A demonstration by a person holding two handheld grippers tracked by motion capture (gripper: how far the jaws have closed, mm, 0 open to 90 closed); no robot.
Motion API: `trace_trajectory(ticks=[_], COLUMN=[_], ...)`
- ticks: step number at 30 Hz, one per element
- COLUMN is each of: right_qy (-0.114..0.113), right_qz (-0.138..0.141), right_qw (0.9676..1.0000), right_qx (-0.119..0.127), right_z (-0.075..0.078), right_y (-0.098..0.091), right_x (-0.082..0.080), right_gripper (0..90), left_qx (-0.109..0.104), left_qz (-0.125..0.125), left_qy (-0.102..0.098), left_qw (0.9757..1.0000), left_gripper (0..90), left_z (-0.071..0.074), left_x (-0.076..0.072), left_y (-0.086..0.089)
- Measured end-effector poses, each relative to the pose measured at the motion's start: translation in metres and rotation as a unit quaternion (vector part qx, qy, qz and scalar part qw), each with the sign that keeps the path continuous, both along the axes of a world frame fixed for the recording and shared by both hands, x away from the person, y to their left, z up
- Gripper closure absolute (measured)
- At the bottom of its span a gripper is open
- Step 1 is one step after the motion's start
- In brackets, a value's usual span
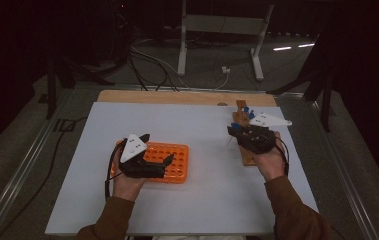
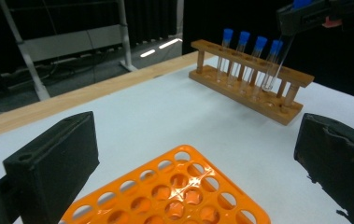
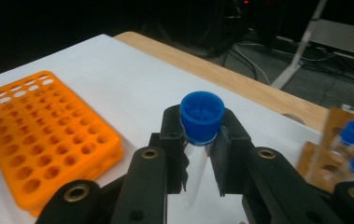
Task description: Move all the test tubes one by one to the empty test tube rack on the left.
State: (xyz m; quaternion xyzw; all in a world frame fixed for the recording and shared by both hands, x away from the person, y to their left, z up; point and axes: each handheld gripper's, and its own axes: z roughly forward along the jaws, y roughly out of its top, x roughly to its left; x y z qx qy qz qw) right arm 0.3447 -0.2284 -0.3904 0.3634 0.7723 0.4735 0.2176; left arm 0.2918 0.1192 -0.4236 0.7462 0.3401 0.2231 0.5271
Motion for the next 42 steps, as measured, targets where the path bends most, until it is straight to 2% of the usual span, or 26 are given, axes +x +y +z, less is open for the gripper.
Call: trace_trajectory(ticks=[13, 19, 23, 28, 33, 42], right_qy=[0.018, 0.024, 0.026, 0.031, 0.033, 0.036], right_qz=[0.052, 0.073, 0.089, 0.105, 0.114, 0.122], right_qw=[0.9985, 0.9969, 0.9956, 0.9938, 0.9926, 0.9915], right_qx=[0.006, 0.018, 0.017, 0.018, 0.028, 0.026], right_z=[-0.004, -0.002, -0.002, -0.003, -0.002, -0.003], right_y=[0.040, 0.055, 0.066, 0.075, 0.078, 0.081], right_x=[-0.004, -0.006, -0.009, -0.012, -0.014, -0.015], right_gripper=[76.7, 76.7, 76.7, 76.6, 76.6, 76.7], left_qx=[-0.003, -0.002, -0.004, 0.002, 0.006, 0.010], left_qz=[-0.014, -0.029, -0.040, -0.060, -0.072, -0.076], left_qy=[0.004, 0.012, 0.010, -0.002, 0.003, 0.004], left_qw=[0.9999, 0.9995, 0.9991, 0.9982, 0.9974, 0.9970], left_gripper=[6.1, 11.0, 18.4, 41.1, 58.9, 71.4], left_z=[-0.007, -0.009, -0.009, -0.009, -0.010, -0.011], left_x=[0.012, 0.015, 0.016, 0.014, 0.015, 0.016], left_y=[-0.026, -0.040, -0.050, -0.061, -0.067, -0.071])
